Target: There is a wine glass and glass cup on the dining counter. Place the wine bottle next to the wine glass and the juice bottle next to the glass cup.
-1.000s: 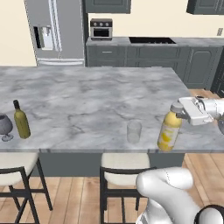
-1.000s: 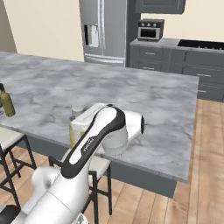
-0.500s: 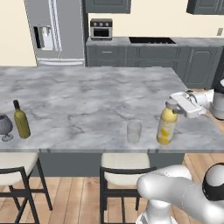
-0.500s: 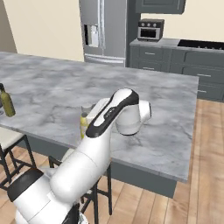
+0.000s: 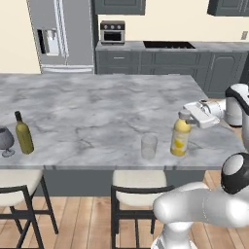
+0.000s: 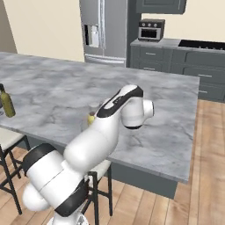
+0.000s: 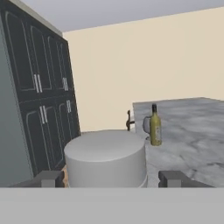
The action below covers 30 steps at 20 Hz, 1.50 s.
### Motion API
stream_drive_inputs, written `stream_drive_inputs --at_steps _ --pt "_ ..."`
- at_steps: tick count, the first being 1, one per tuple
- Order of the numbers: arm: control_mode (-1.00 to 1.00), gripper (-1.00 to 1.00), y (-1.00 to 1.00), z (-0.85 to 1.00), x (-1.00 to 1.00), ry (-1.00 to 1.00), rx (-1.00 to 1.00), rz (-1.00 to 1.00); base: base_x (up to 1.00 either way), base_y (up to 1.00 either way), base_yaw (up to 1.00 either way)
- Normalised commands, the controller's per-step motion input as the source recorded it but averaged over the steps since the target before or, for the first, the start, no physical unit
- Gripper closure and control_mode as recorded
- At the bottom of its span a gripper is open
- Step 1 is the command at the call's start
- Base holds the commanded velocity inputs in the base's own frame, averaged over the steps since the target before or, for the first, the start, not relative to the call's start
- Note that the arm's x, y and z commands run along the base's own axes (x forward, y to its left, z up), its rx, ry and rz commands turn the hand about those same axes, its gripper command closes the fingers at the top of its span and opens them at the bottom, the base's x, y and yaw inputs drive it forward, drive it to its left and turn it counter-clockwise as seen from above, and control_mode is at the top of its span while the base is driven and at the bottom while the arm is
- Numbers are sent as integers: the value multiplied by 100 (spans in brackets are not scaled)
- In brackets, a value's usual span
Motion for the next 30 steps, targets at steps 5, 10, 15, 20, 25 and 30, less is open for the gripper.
stream_drive_inputs --at_steps 5,10,15,20,25,30 --pt "-100 100 2 -38 47 0 0 -1 0 0 0" --pt "-100 100 -5 -38 39 0 0 0 0 0 0" --pt "-100 100 -10 -34 37 0 0 0 0 0 0" --pt "-100 100 -6 -31 36 0 0 0 0 0 0" --pt "-100 100 0 -30 28 0 0 0 0 0 0" --pt "-100 100 -1 -23 28 -1 0 0 0 0 0"
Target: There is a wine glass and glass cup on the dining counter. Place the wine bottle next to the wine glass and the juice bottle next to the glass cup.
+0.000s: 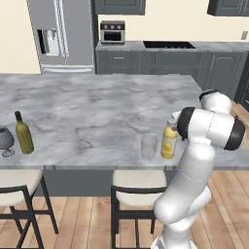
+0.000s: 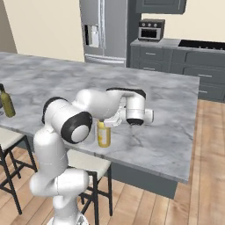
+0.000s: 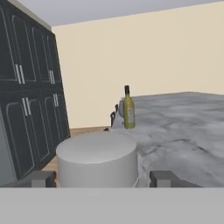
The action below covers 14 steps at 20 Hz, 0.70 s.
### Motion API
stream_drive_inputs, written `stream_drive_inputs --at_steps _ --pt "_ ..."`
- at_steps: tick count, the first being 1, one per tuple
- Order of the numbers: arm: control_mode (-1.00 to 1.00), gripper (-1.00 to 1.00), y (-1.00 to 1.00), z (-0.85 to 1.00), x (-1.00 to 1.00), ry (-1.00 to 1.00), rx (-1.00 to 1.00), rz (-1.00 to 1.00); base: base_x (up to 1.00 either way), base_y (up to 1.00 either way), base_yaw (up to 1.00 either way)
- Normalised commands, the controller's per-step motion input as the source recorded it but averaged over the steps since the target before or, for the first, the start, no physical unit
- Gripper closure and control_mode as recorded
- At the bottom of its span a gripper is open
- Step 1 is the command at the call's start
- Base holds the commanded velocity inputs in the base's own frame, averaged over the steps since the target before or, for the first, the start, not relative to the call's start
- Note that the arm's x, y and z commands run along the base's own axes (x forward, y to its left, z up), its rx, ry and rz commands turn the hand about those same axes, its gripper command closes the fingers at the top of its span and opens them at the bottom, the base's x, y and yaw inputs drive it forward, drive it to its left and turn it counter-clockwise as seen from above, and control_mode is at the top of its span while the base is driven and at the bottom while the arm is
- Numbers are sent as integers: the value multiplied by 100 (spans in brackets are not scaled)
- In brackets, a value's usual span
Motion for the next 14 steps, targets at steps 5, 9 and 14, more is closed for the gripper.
stream_drive_inputs --at_steps 5,9,14 --pt "-100 100 -9 -16 26 -3 0 0 0 0 0" --pt "-100 100 0 -25 4 -12 0 0 0 0 0" --pt "-100 100 5 -31 -15 -19 0 0 0 0 0"
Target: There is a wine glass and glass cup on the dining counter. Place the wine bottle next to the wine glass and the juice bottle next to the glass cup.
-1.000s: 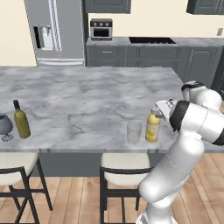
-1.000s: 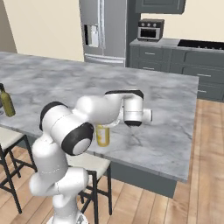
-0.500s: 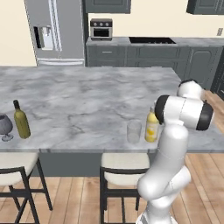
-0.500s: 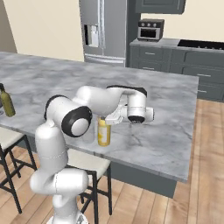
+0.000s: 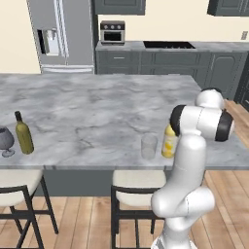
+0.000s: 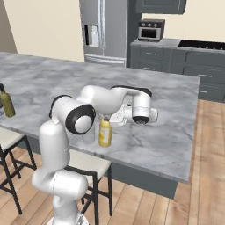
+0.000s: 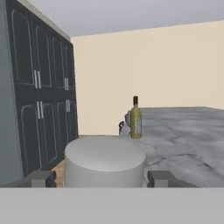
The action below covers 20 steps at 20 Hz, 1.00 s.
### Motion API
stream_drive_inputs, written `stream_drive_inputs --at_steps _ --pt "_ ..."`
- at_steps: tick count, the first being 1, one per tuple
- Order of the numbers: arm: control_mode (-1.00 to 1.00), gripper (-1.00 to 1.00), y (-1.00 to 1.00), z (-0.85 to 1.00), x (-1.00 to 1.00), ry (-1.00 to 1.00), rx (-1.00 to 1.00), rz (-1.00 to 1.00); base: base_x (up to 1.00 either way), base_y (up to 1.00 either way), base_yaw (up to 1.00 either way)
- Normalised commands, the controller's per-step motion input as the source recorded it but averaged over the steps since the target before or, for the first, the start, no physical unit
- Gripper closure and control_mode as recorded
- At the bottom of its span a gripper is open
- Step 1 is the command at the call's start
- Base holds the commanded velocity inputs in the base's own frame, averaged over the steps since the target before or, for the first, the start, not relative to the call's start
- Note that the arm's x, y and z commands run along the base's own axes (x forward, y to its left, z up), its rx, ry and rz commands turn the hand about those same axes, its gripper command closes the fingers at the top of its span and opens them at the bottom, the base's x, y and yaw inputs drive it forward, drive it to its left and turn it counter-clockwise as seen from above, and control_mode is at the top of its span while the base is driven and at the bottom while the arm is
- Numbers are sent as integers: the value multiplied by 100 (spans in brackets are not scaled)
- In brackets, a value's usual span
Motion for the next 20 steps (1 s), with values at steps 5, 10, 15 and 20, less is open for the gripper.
stream_drive_inputs --at_steps 5,10,15,20 --pt "-100 100 7 -3 -9 -22 0 0 0 0 0" --pt "-100 100 9 0 -3 -16 -5 0 0 0 0" --pt "-100 100 2 -13 0 -3 -10 -2 0 0 0" --pt "-100 100 4 -35 0 6 -12 -2 0 0 0"
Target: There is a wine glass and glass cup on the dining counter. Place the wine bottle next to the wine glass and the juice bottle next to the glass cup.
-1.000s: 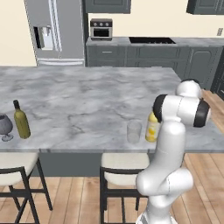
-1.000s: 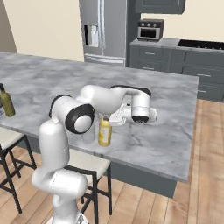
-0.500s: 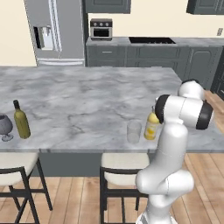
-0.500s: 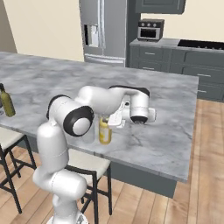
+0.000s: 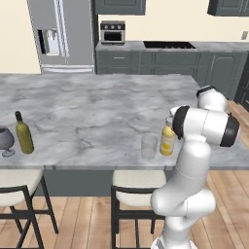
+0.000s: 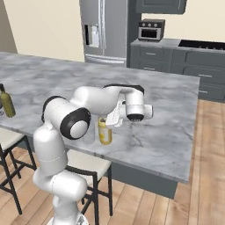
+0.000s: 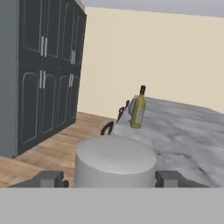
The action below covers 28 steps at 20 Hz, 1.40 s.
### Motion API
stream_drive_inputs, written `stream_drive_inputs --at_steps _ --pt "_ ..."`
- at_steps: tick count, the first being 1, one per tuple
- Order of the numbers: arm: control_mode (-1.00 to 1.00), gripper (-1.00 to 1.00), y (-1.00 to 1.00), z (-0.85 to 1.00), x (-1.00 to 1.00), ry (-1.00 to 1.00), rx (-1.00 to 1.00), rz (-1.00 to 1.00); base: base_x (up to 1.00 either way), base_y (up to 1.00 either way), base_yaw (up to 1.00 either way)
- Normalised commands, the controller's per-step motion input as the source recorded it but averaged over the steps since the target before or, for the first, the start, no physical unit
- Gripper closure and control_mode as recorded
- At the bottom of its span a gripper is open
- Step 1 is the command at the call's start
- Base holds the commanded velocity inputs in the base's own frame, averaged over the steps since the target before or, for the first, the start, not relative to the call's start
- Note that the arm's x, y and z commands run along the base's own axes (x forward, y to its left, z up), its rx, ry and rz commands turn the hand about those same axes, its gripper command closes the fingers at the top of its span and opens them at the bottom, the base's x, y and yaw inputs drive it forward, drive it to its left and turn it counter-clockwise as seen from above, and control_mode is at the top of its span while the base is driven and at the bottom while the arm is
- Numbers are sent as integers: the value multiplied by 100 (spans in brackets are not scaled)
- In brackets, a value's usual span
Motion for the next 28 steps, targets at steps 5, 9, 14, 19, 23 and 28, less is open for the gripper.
stream_drive_inputs --at_steps 5,9,14,19,23,28 --pt "-100 100 0 -31 -1 9 -5 -1 0 0 0" --pt "-100 -100 0 -28 -3 0 -6 -3 0 0 0" --pt "-100 -100 0 -16 -1 2 -3 -3 0 0 0" --pt "-100 -100 -2 -1 1 10 0 -8 0 0 0" --pt "-100 -100 -10 0 0 4 0 -8 0 0 0" --pt "-100 -100 -17 0 0 0 0 -10 0 0 0"
